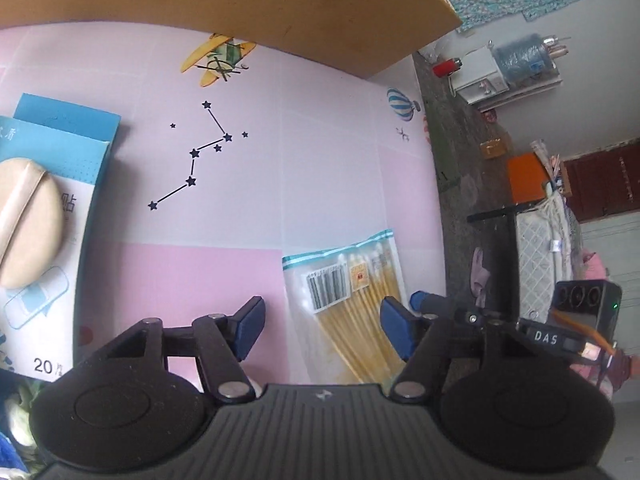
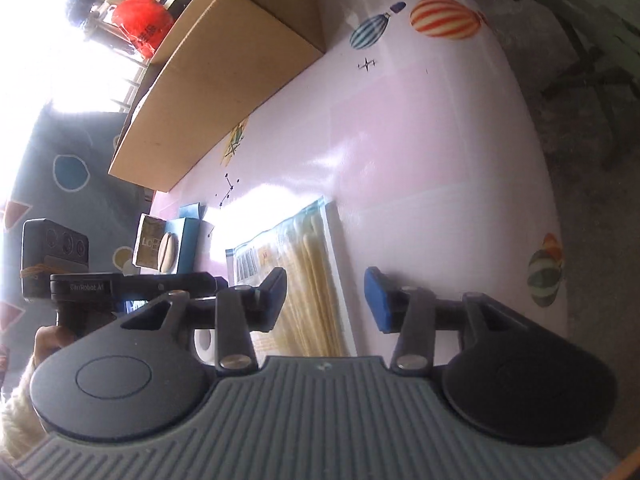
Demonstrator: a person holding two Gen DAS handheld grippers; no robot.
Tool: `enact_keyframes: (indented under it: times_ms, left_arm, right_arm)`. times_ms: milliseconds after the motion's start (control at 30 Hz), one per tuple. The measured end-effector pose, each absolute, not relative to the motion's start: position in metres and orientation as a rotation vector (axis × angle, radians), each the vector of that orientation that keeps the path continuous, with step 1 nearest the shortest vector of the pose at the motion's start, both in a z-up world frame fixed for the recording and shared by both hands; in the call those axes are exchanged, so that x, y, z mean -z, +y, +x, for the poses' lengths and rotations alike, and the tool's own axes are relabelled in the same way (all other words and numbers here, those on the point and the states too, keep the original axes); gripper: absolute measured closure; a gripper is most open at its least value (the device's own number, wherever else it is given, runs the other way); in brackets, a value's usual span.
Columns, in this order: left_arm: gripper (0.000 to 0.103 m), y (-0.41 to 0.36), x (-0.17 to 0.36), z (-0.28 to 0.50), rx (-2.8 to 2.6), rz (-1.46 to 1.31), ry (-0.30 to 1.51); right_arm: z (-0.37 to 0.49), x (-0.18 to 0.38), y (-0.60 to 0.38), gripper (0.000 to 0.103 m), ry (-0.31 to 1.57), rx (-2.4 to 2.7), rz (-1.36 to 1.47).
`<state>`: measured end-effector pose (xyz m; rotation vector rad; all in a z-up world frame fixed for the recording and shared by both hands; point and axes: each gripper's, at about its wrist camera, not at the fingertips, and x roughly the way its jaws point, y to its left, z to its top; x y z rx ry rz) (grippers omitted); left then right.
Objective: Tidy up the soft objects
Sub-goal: 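Grasp the clear bag of wooden cotton swabs with both grippers, then carry the swab bag into the box beside the towel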
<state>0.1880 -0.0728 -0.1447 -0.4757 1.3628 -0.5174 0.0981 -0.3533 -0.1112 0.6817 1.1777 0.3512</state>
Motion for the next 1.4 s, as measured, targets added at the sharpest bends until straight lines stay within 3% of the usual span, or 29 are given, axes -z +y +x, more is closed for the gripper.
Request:
enact_keyframes:
  times_ms: [167, 200, 233, 300, 367, 667, 833, 867, 900, 933, 967, 1033, 1067, 1200, 1400]
  left_arm:
    - [0.044, -0.08, 0.151, 0.192, 0.54, -0.572, 1.328]
    - [0.052, -0.081, 0.152, 0.192, 0.543, -0.569, 1.323]
    - [0.069, -0.083, 0.152, 0.192, 0.539, -0.565, 1.321]
    - [0.088, -0.086, 0.158, 0.193, 0.535, -0.556, 1.35]
    - [0.089, -0.086, 0.166, 0.194, 0.517, -0.593, 1.358]
    - [0.096, -0.081, 0.113, 0.194, 0.663, -0.564, 1.216]
    - [0.096, -0.067, 0.065, 0.204, 0.755, -0.61, 1.107]
    - [0.096, -0.067, 0.056, 0.208, 0.772, -0.617, 1.083]
    - [0.096, -0.066, 0.047, 0.213, 0.792, -0.623, 1.061]
    - [0.096, -0.066, 0.04, 0.218, 0.809, -0.634, 1.036]
    - [0.096, -0.066, 0.034, 0.223, 0.823, -0.646, 1.016]
    - [0.096, -0.068, 0.024, 0.236, 0.836, -0.648, 0.983]
    - [0.095, -0.069, 0.019, 0.243, 0.822, -0.643, 0.961]
    - [0.091, -0.068, 0.003, 0.291, 0.758, -0.588, 0.923]
    - [0.089, -0.073, 0.018, 0.393, 0.625, -0.538, 0.962]
  right_arm:
    - [0.109, 0.135, -0.35, 0.064, 1.14, -0.38, 0.889]
    - [0.111, 0.14, -0.349, 0.07, 1.138, -0.38, 0.906]
    - [0.111, 0.144, -0.347, 0.074, 1.136, -0.379, 0.924]
    - [0.113, 0.154, -0.345, 0.093, 1.15, -0.369, 0.973]
    - [0.112, 0.164, -0.342, 0.103, 1.156, -0.353, 1.022]
    - [0.11, 0.151, -0.329, 0.103, 1.045, -0.418, 1.048]
    - [0.123, 0.119, -0.347, 0.095, 0.909, -0.531, 1.179]
    - [0.128, 0.109, -0.346, 0.083, 0.877, -0.543, 1.156]
    - [0.133, 0.101, -0.345, 0.06, 0.856, -0.549, 1.134]
    - [0.143, 0.09, -0.35, 0.048, 0.829, -0.556, 1.118]
    - [0.149, 0.081, -0.351, 0.043, 0.806, -0.574, 1.116]
    - [0.168, 0.062, -0.347, 0.05, 0.742, -0.662, 1.128]
    - [0.178, 0.048, -0.343, 0.069, 0.702, -0.705, 1.117]
    - [0.238, -0.01, -0.328, 0.092, 0.718, -0.615, 0.841]
    - [0.357, -0.035, -0.294, 0.093, 0.816, -0.451, 0.507]
